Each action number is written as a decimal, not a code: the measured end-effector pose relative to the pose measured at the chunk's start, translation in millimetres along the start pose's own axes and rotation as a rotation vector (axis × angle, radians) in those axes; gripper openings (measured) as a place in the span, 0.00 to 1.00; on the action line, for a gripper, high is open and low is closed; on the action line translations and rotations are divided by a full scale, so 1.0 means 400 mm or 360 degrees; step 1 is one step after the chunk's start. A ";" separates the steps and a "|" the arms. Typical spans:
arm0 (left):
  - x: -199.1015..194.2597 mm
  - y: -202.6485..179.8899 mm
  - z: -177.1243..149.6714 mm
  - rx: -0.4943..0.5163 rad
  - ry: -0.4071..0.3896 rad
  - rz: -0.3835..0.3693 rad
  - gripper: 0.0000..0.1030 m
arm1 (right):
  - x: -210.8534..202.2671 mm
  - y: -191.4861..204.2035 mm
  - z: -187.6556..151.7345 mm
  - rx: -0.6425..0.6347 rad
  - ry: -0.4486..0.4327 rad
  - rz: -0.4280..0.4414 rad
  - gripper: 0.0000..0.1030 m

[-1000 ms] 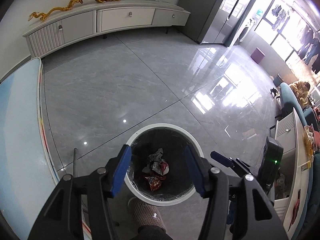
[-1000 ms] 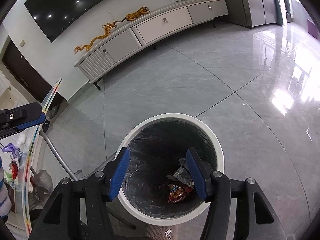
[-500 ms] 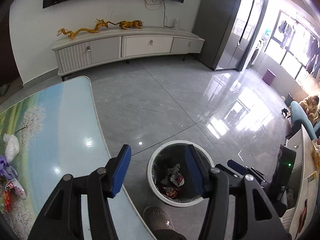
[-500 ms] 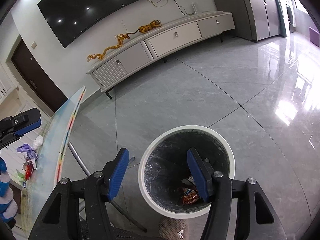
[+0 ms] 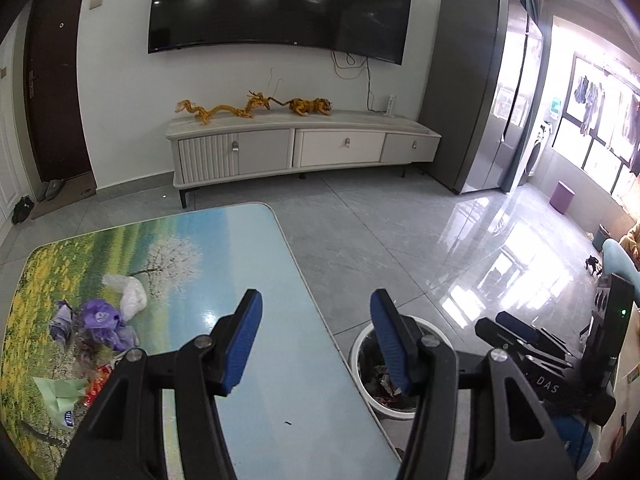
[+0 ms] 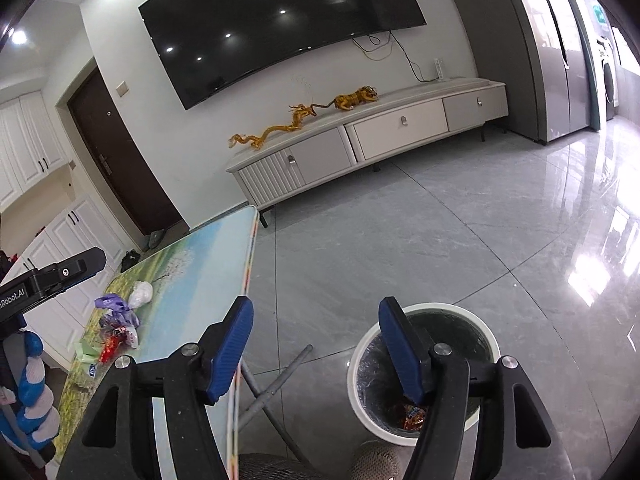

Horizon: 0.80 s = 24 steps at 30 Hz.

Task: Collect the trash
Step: 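Move both tools back over the trash on the table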

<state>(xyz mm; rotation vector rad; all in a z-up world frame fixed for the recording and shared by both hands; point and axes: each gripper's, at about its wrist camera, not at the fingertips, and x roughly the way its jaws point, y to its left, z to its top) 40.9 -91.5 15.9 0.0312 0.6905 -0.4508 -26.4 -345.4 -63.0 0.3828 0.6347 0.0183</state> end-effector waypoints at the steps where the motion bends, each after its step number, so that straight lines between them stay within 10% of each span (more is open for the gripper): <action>1: -0.019 0.011 0.000 -0.0005 -0.0027 0.0013 0.53 | -0.005 0.017 0.004 -0.0013 -0.0011 0.0006 0.62; 24: -0.284 0.283 -0.093 -0.0191 -0.0399 0.0202 0.54 | -0.042 0.358 0.009 -0.0309 -0.0075 0.0087 0.73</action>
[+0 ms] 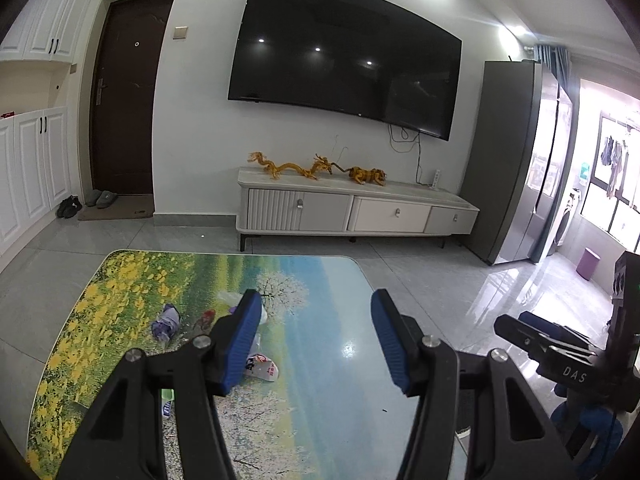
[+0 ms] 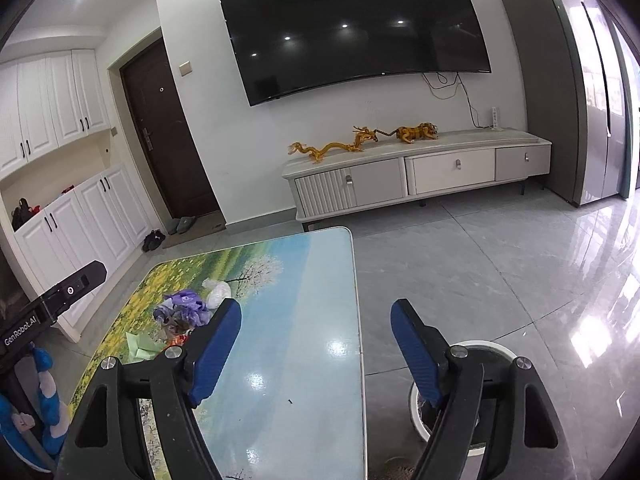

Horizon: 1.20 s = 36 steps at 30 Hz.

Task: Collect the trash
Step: 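Move both tools back over the trash on the table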

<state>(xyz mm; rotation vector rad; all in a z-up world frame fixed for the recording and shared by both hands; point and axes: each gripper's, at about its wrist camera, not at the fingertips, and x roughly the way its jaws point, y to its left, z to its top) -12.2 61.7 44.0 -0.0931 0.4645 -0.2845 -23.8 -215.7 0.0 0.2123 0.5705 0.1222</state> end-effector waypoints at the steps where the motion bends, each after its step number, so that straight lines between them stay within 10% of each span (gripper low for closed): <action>1: -0.009 0.010 -0.002 -0.0001 -0.0016 0.0008 0.54 | 0.000 0.010 0.001 -0.0010 0.0001 0.0000 0.73; 36: -0.007 0.338 -0.091 -0.0157 0.0077 0.0223 0.57 | 0.149 0.257 -0.042 -0.0185 0.0167 0.0053 0.73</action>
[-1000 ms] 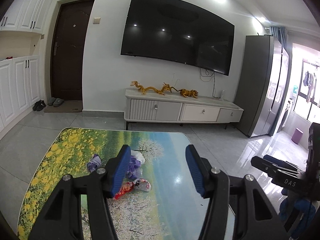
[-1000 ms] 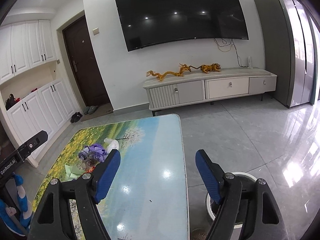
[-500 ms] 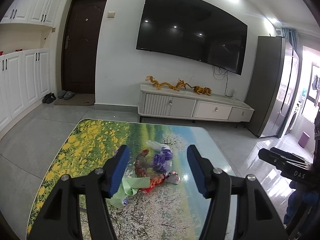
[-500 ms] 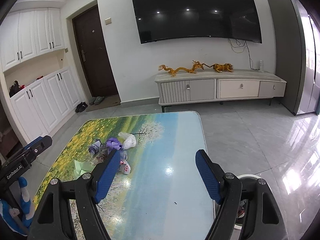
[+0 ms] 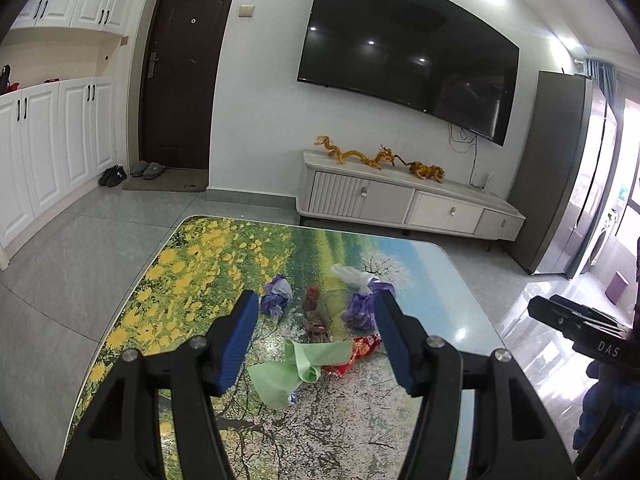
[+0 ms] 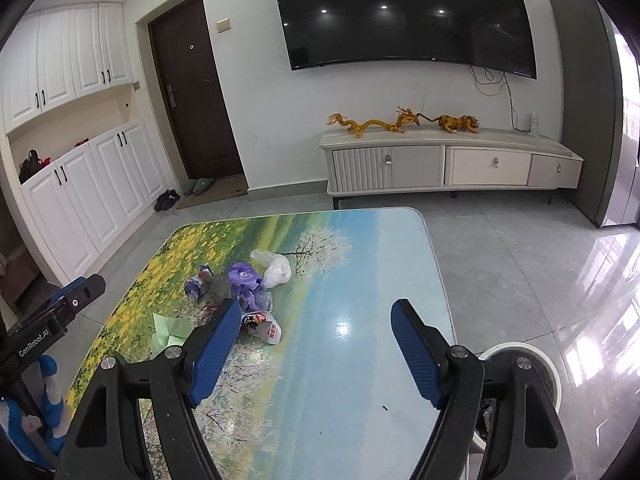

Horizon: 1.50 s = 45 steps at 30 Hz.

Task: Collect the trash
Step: 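Move both tools back over the trash on the table, then grasp the green plastic bag with the left tool while the right tool grasps the red chip wrapper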

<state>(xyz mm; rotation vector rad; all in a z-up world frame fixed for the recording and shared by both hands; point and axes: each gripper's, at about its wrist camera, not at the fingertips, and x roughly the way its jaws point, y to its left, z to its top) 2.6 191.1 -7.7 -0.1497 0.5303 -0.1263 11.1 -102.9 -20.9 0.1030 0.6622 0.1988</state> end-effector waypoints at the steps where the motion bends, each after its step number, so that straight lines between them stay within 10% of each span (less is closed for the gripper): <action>1: 0.004 0.006 -0.004 0.0000 0.0005 0.0002 0.57 | 0.009 0.004 -0.002 -0.0002 0.0013 0.0005 0.74; 18: 0.114 0.198 -0.109 -0.0092 0.0266 -0.0047 0.57 | 0.186 0.058 -0.037 -0.0088 0.0247 0.0149 0.74; 27: 0.172 0.128 -0.120 0.0048 0.0368 -0.0280 0.57 | 0.319 0.104 -0.055 -0.0203 0.0395 0.0280 0.74; 45: 0.269 0.062 -0.132 0.0271 0.0525 -0.0309 0.57 | 0.448 0.101 -0.070 -0.0471 0.0551 0.0519 0.73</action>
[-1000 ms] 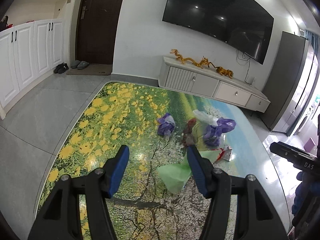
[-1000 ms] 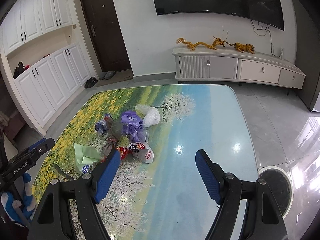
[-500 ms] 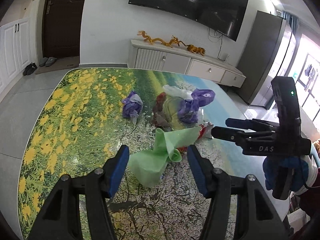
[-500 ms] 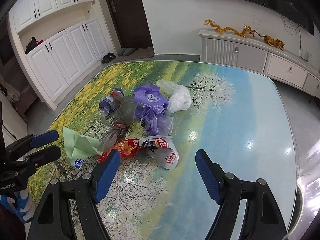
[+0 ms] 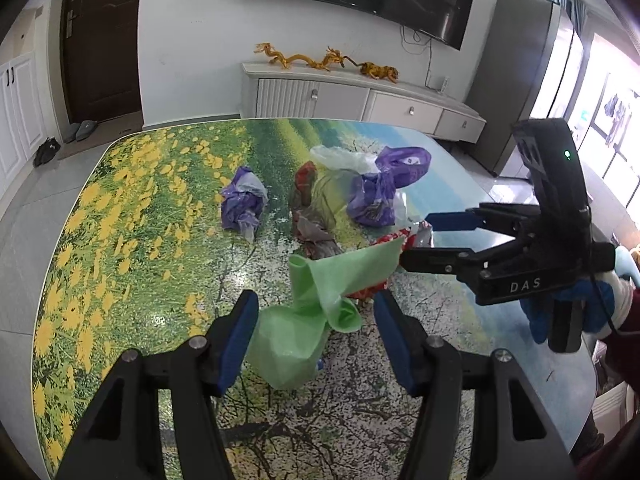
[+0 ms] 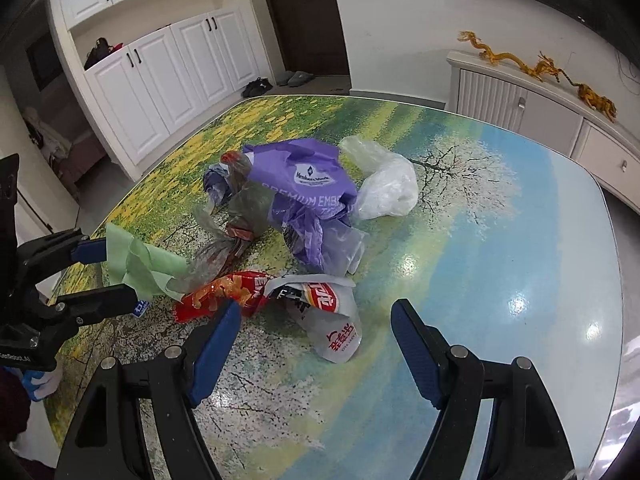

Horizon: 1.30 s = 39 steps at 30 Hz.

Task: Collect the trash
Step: 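Grasp the green plastic bag with the left tool while the right tool grasps the red chip wrapper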

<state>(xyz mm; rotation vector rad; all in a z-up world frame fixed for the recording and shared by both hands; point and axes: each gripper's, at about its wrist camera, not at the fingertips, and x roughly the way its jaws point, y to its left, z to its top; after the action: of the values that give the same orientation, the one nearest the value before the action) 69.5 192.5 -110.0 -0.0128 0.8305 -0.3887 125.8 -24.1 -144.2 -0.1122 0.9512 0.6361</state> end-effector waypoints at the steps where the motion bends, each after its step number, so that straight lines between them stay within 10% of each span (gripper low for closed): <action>1: 0.003 -0.002 0.001 0.0013 0.0008 -0.0003 0.57 | 0.003 -0.001 0.001 -0.0032 0.0011 0.0017 0.73; 39: 0.075 0.039 0.004 -0.0116 0.0127 0.0051 0.56 | 0.054 -0.019 0.046 -0.0446 0.0063 0.0201 0.50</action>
<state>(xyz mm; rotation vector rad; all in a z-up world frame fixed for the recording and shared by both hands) 94.0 196.4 -132.6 -0.0522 0.9225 -0.3303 152.4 -13.8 -151.8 -0.3164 0.9078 0.8850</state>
